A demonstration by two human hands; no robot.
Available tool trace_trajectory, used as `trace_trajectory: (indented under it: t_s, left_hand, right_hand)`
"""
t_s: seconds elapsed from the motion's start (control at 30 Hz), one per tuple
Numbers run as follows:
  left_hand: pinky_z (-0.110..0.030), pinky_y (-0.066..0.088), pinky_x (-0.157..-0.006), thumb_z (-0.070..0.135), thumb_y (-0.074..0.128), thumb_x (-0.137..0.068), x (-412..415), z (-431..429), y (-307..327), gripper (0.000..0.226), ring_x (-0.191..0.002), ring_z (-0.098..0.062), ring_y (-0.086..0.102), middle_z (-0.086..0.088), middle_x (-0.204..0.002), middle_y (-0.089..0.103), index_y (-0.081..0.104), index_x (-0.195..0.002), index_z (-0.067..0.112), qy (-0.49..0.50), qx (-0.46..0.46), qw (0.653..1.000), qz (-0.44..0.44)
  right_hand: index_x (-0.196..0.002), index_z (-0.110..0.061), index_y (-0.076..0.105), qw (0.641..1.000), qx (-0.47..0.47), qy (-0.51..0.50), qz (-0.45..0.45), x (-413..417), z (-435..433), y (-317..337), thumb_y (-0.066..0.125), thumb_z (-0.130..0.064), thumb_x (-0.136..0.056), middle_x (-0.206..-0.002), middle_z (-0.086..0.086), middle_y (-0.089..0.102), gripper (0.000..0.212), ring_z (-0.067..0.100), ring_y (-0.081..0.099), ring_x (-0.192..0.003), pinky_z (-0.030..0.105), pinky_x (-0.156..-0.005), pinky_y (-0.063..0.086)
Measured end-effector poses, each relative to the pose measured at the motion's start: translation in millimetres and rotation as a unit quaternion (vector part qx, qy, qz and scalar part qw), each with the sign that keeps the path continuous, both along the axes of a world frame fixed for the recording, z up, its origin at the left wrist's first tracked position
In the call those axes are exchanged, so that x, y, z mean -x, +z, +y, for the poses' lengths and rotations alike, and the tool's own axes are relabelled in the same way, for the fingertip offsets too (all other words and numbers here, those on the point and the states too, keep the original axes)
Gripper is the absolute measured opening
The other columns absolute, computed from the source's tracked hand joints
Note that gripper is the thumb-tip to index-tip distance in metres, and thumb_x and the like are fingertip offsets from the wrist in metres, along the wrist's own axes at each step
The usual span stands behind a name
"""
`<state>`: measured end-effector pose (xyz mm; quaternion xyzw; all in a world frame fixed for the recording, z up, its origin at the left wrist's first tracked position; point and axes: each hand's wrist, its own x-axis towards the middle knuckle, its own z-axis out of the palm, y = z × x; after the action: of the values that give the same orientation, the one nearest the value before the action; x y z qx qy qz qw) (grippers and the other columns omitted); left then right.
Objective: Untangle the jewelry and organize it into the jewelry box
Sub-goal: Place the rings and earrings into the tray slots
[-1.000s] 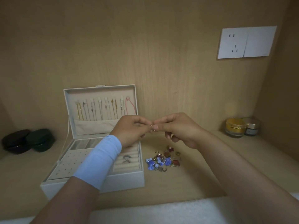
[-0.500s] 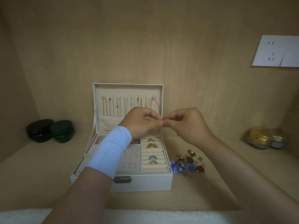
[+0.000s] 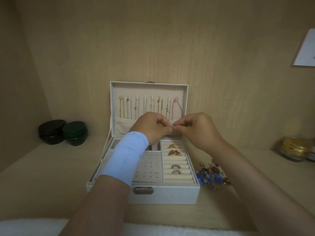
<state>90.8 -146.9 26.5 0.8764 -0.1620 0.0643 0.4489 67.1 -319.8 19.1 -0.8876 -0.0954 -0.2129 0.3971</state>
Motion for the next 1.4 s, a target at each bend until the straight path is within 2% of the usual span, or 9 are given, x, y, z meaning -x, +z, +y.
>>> trace_trajectory:
  t_s: [0.13,0.33,0.47,0.6,0.77,0.93,1.23,1.3,1.4]
  left_hand:
    - [-0.035,0.056,-0.087,0.026,0.076,-0.079,-1.9,4.8,-3.3,0.007,-0.083,-0.007,0.067,0.016,-0.083,0.071,0.073,-0.080,0.033,-0.002,-0.097,0.995,0.014]
    - [-0.034,0.055,-0.089,0.024,0.074,-0.079,-0.7,5.8,-5.1,0.010,-0.081,-0.008,0.068,0.016,-0.083,0.071,0.075,-0.082,0.033,-0.034,-0.148,0.988,0.021]
    - [-0.032,0.053,-0.092,0.024,0.074,-0.081,-0.3,6.7,-7.0,0.009,-0.088,-0.008,0.066,0.015,-0.087,0.071,0.076,-0.086,0.031,-0.049,-0.162,0.985,0.022]
    - [-0.029,0.052,-0.092,0.027,0.073,-0.081,0.2,6.9,-8.1,0.011,-0.088,-0.003,0.064,0.018,-0.087,0.070,0.077,-0.089,0.032,-0.060,-0.167,0.984,0.017]
    - [-0.027,0.052,-0.093,0.027,0.073,-0.080,-1.6,8.6,-9.7,0.013,-0.088,0.000,0.065,0.020,-0.086,0.071,0.077,-0.089,0.036,-0.068,-0.169,0.983,0.011]
    - [-0.025,0.051,-0.094,0.029,0.075,-0.080,-1.3,9.0,-9.1,0.011,-0.089,0.002,0.064,0.019,-0.090,0.072,0.077,-0.088,0.036,-0.076,-0.167,0.983,0.022]
    - [-0.029,0.050,-0.096,0.031,0.070,-0.083,-1.2,5.3,-10.5,0.012,-0.094,-0.001,0.063,0.021,-0.094,0.070,0.077,-0.088,0.040,-0.076,-0.197,0.977,0.011]
    - [-0.029,0.050,-0.097,0.031,0.069,-0.084,-1.7,4.3,-10.8,0.013,-0.094,-0.002,0.063,0.021,-0.094,0.070,0.076,-0.086,0.041,-0.076,-0.194,0.978,0.015]
    - [-0.028,0.049,-0.097,0.032,0.069,-0.084,-0.6,3.7,-9.8,0.011,-0.096,-0.002,0.062,0.021,-0.096,0.070,0.076,-0.088,0.041,-0.078,-0.192,0.978,0.024]
  right_hand:
    - [-0.085,-0.029,0.081,0.992,0.129,-0.015,0.008,0.5,3.3,-8.6,0.082,-0.028,-0.080,-0.079,-0.014,0.074,0.005,0.001,0.066,-0.075,0.026,-0.072,0.055]
    - [-0.090,-0.030,0.079,0.965,0.260,-0.003,-0.017,1.5,3.2,-13.5,0.079,-0.032,-0.083,-0.086,-0.013,0.075,0.007,0.003,0.063,-0.073,0.021,-0.067,0.050]
    - [-0.097,-0.031,0.080,0.966,0.252,0.042,0.033,1.6,-2.9,-9.7,0.074,-0.032,-0.088,-0.093,-0.015,0.076,0.011,0.000,0.066,-0.081,0.026,-0.075,0.056]
    - [-0.095,-0.027,0.081,0.975,0.196,0.065,0.076,1.4,-9.5,-5.4,0.074,-0.025,-0.089,-0.082,-0.017,0.074,0.010,-0.012,0.061,-0.069,0.008,-0.065,0.044]
    - [-0.094,-0.030,0.081,0.979,0.182,0.053,0.069,0.8,-11.6,-10.5,0.072,-0.027,-0.088,-0.090,-0.015,0.076,0.011,-0.011,0.060,-0.067,0.018,-0.067,0.047]
    - [-0.098,-0.031,0.080,0.975,0.200,0.068,0.062,2.3,-9.2,-13.0,0.072,-0.028,-0.088,-0.095,-0.013,0.075,0.013,0.001,0.066,-0.086,0.030,-0.082,0.056]
    - [-0.095,-0.031,0.080,0.976,0.192,0.069,0.079,2.5,-12.3,-12.8,0.069,-0.022,-0.088,-0.089,-0.020,0.069,0.016,-0.001,0.063,-0.088,0.032,-0.086,0.055]
    - [-0.096,-0.030,0.080,0.974,0.198,0.070,0.085,3.3,-12.2,-11.9,0.069,-0.022,-0.088,-0.092,-0.019,0.070,0.016,0.000,0.063,-0.089,0.029,-0.086,0.054]
    - [-0.098,-0.029,0.079,0.981,0.159,0.069,0.092,9.2,-21.2,-3.6,0.067,-0.022,-0.092,-0.096,-0.020,0.068,0.015,-0.009,0.060,-0.086,0.014,-0.080,0.045]
